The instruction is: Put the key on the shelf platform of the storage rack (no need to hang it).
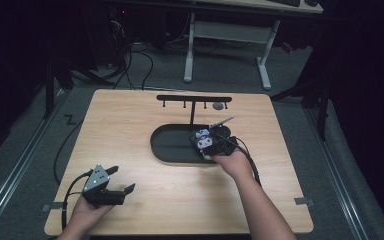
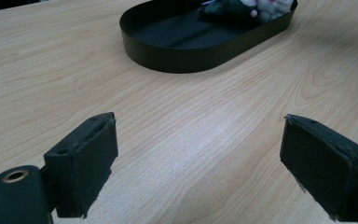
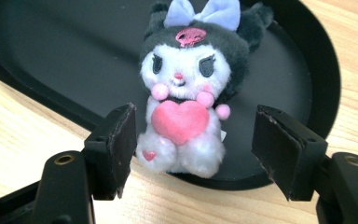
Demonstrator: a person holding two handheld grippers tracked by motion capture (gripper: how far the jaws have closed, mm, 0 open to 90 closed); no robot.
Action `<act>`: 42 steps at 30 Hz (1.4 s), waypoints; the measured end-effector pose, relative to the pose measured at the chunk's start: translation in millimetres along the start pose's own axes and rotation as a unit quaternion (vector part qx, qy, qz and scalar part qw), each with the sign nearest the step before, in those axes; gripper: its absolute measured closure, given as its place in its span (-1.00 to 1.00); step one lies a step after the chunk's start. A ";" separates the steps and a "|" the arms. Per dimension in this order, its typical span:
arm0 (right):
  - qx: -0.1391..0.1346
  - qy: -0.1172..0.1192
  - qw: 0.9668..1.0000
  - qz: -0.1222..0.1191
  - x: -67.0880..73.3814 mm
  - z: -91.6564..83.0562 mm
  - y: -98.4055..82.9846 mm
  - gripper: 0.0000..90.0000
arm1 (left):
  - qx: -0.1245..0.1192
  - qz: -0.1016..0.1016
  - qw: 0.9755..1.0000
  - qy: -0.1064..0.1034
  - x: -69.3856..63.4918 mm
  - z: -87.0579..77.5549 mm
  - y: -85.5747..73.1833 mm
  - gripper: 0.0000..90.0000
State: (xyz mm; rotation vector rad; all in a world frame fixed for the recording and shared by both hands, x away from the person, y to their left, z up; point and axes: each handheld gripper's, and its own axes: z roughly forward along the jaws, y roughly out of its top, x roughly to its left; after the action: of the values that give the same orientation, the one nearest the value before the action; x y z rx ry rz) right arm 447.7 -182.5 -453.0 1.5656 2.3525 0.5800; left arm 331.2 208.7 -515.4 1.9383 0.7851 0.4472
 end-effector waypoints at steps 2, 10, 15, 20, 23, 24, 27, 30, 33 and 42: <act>-0.005 0.000 1.000 0.002 0.4 -3.4 -1.0 -0.33 | 0.000 0.000 1.000 0.000 0.0 -0.1 0.0 -0.73; -0.023 -0.005 1.000 -0.014 4.9 -14.9 -8.8 -0.42 | 0.000 0.001 1.000 0.001 0.2 0.3 0.1 -0.73; -0.041 0.002 0.999 -0.018 8.3 -20.3 -22.5 -0.44 | 0.002 0.004 1.000 0.001 -0.1 1.1 0.5 -0.73; -0.058 0.008 0.998 -0.016 7.7 -17.3 -42.3 -0.44 | 0.005 0.006 1.000 0.000 -0.9 1.7 0.8 -0.73; -0.067 0.012 0.997 -0.024 8.1 -15.5 -53.8 -0.44 | 0.004 0.006 1.000 0.001 -1.1 2.5 0.5 -0.73; -0.071 0.013 0.997 -0.024 9.1 -14.7 -59.0 -0.44 | 0.005 0.006 1.000 0.001 -1.1 2.7 0.5 -0.73; -0.088 0.014 0.996 -0.024 10.9 -11.8 -76.1 -0.44 | 0.007 0.007 1.000 0.000 -0.9 3.2 0.4 -0.73; -0.103 0.007 0.994 -0.031 13.8 -9.4 -90.8 -0.45 | 0.008 0.008 1.000 -0.001 -1.3 3.5 0.3 -0.73; -0.117 0.012 0.993 -0.025 16.3 -6.7 -105.8 -0.48 | 0.009 0.008 1.000 -0.001 -1.9 3.7 0.3 -0.73; -0.153 0.007 0.987 -0.039 35.4 0.9 -141.8 -0.52 | 0.010 0.011 1.000 -0.009 -4.1 5.2 0.9 -0.73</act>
State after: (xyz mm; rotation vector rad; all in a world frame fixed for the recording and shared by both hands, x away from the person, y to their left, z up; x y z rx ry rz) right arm 318.1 -198.1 -518.9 1.3303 2.1962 0.8858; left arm 331.7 202.2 -517.0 1.9682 0.7608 0.4365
